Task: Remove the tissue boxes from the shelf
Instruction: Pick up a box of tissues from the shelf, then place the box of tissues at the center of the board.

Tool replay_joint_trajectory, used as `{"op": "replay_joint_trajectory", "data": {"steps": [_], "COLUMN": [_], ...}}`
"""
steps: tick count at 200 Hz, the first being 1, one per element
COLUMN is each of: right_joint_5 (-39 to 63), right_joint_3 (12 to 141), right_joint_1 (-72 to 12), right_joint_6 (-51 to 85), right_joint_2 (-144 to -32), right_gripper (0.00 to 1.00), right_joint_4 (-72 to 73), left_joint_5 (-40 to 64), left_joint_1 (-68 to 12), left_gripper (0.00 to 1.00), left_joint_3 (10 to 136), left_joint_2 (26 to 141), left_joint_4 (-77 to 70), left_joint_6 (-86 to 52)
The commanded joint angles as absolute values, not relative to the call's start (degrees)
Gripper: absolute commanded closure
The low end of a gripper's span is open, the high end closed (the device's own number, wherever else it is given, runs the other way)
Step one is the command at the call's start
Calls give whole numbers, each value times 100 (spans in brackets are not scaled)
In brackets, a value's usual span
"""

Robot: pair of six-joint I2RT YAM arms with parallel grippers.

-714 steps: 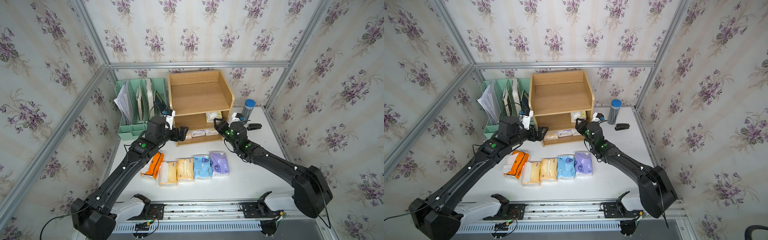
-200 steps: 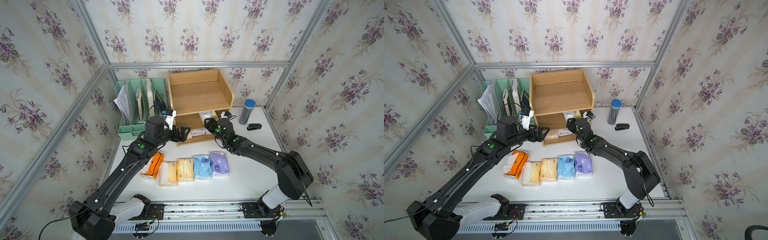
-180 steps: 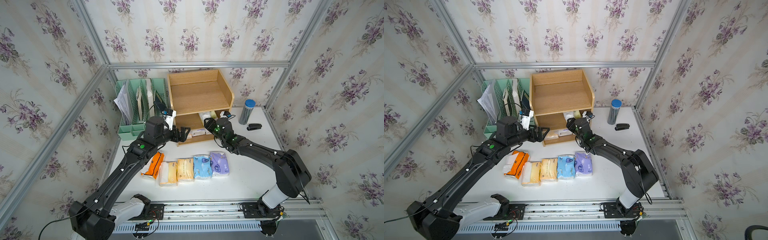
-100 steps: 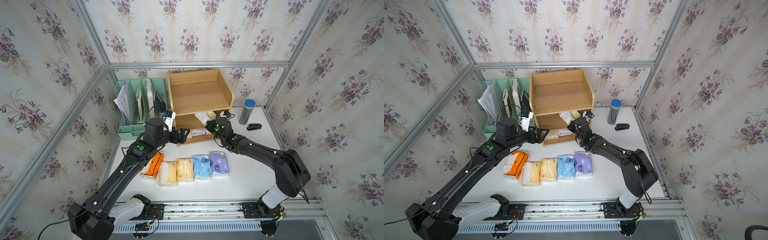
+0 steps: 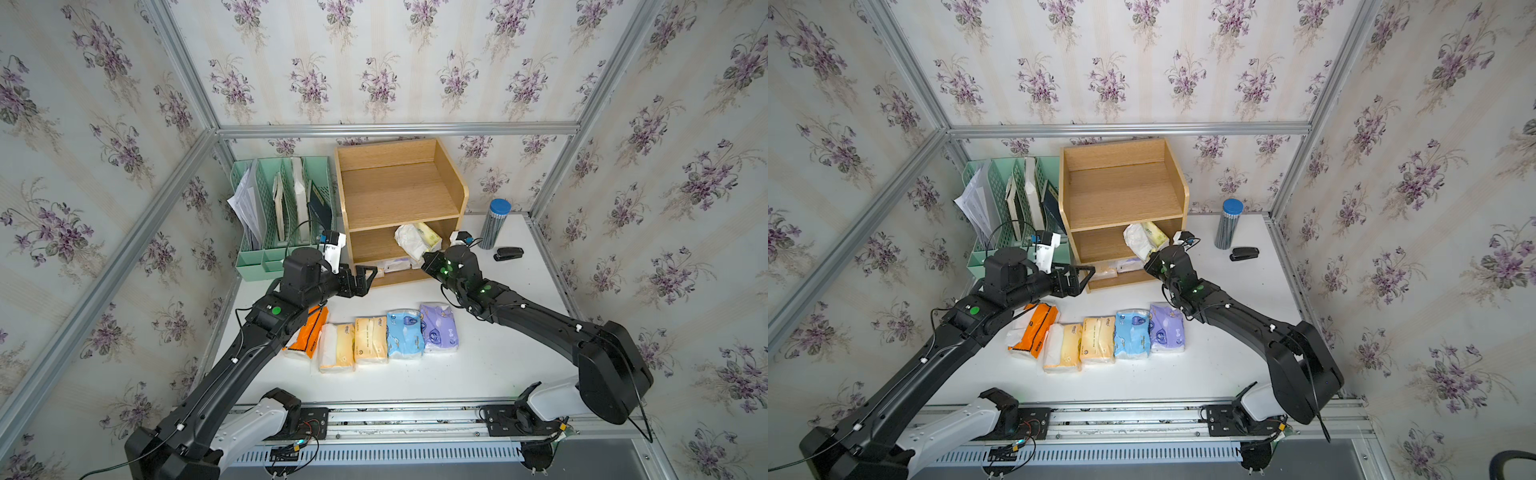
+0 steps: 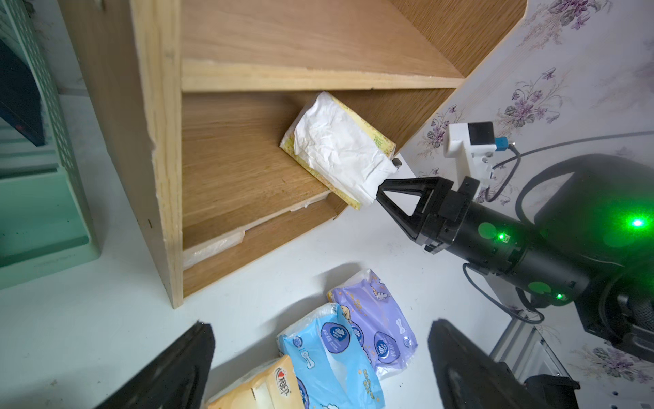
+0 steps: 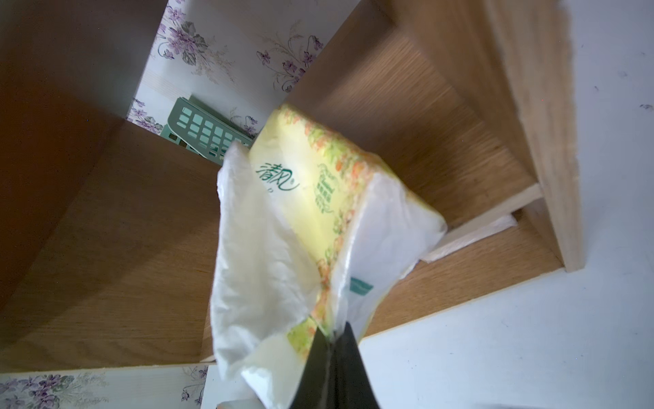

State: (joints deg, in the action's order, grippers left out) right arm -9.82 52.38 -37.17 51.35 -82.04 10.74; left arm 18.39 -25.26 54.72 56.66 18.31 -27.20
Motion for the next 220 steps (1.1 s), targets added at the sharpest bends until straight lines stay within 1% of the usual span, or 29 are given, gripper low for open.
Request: {"op": "replay_joint_trajectory", "data": {"steps": [1, 49, 96, 142, 146, 185, 220], "right_joint_5": [-938, -1146, -1422, -1305, -1259, -951, -783], "right_joint_3": [5090, 4723, 4205, 3512, 3465, 2934, 2295], "right_joint_1": [-3718, -3718, -3657, -3166, -2913, -2235, -2024], "right_joint_6": [4918, 4632, 4395, 4175, 4144, 3914, 3934], "right_joint_2": [-8029, -7428, -6795, -6003, -5947, -5698, -5539], "right_gripper": [100, 100, 100, 100, 100, 100, 100], "right_joint_4": [970, 577, 0, -384, -412, -400, -251], "left_joint_5": [1951, 1860, 1301, 939, 913, 774, 634], "left_joint_1": [-2565, -2840, -3366, -3584, -3594, -3655, -3743], "left_gripper": [1, 1, 1, 1, 1, 1, 1], "left_joint_3": [5318, 5221, 5289, 5496, 5498, 5579, 5599], "left_joint_2": [5526, 5453, 5518, 5572, 5577, 5759, 5955], "left_joint_4": [1569, 1446, 1411, 1505, 1505, 1502, 1443], "left_joint_6": [-3013, -3123, -3118, -3055, -3054, -3042, -3072]}}
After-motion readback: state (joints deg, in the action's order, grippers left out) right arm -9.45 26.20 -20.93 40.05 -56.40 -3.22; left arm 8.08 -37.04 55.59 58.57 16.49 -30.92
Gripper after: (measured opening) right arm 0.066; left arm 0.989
